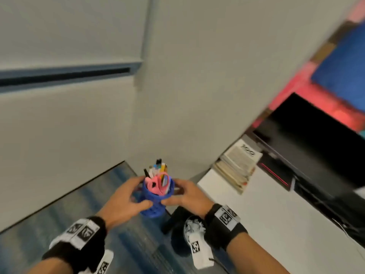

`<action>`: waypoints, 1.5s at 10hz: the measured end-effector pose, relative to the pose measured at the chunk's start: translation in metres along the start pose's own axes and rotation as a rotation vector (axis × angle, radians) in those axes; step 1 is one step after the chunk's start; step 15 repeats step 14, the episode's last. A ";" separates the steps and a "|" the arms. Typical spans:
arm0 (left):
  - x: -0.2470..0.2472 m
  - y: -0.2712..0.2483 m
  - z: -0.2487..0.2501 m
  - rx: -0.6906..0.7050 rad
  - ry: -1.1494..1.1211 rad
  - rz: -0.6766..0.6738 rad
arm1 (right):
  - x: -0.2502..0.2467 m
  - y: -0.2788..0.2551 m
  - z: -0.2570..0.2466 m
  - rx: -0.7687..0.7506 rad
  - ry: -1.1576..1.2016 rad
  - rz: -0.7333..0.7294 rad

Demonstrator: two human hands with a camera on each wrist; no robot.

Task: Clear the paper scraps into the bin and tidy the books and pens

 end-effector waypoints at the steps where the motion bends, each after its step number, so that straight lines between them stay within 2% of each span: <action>1: 0.054 0.020 0.041 0.067 0.080 -0.117 | -0.059 -0.051 0.015 0.006 -0.009 0.154; 2: 0.124 0.037 0.079 0.094 0.139 -0.274 | -0.110 -0.100 0.037 0.039 -0.038 0.273; 3: 0.201 0.057 0.106 0.079 0.164 -0.360 | -0.164 -0.146 0.066 0.076 -0.086 0.381; 4: 0.277 0.086 0.128 0.005 0.145 -0.391 | -0.226 -0.183 0.102 0.105 -0.113 0.493; 5: 0.348 0.123 0.152 -0.044 0.164 -0.412 | -0.294 -0.200 0.142 0.109 -0.126 0.542; 7: 0.473 0.214 0.184 -0.215 0.065 -0.345 | -0.419 -0.179 0.229 0.120 -0.112 0.622; 8: 0.506 0.248 0.196 -0.256 0.066 -0.304 | -0.460 -0.156 0.260 0.142 -0.080 0.600; 10: 0.528 0.295 0.219 -0.253 0.055 -0.205 | -0.504 -0.123 0.289 0.122 0.030 0.598; 11: 0.531 0.307 0.207 -0.183 0.138 -0.152 | -0.509 -0.120 0.297 0.146 0.074 0.591; 12: 0.531 0.308 0.191 -0.196 0.065 -0.104 | -0.505 -0.120 0.307 0.114 0.117 0.571; 13: 0.529 0.303 0.187 -0.182 0.120 -0.060 | -0.501 -0.122 0.311 0.115 0.189 0.538; 14: 0.524 0.303 0.170 -0.191 0.192 -0.021 | -0.501 -0.127 0.321 0.190 0.151 0.564; 15: 0.524 0.303 0.170 -0.191 0.192 -0.021 | -0.501 -0.127 0.321 0.190 0.151 0.564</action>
Point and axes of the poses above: each hand's wrist, its own y-axis towards the middle knuckle, its own x-axis out of the palm, z = x × y, the point moved 6 cm from there along y, towards the middle knuckle, and after that the axes turned 8 degrees about -x, right-handed, at the moved point
